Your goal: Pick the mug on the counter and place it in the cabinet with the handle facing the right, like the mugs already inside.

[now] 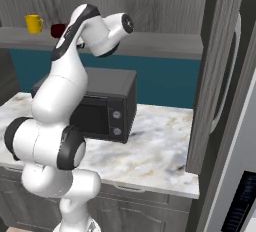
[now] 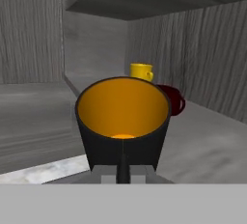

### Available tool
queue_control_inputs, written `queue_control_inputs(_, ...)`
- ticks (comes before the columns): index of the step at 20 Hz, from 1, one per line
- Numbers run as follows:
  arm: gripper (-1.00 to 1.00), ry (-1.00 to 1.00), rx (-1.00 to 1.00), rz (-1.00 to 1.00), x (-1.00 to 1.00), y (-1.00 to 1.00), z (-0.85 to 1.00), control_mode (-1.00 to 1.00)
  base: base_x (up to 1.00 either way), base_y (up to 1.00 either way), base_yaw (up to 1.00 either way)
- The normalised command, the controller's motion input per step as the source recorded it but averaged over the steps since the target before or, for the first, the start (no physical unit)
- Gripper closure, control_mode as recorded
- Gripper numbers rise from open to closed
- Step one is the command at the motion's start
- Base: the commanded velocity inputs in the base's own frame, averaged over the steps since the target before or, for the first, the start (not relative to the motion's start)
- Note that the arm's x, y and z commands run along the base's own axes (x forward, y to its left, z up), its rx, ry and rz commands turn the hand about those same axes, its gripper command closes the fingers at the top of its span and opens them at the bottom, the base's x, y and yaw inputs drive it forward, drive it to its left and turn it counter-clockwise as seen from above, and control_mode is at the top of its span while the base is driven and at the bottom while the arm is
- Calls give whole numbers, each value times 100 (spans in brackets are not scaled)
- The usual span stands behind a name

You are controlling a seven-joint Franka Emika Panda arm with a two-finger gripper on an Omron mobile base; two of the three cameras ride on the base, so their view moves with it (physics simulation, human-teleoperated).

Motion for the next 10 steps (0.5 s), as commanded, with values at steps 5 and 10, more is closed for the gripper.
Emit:
queue_control_inputs(5, 100, 1, 0, 0, 17, 0, -1, -100, 0, 0, 0)
queue_control_inputs(10, 100, 0, 0, 0, 3, 0, 0, -100, 0, 0, 0)
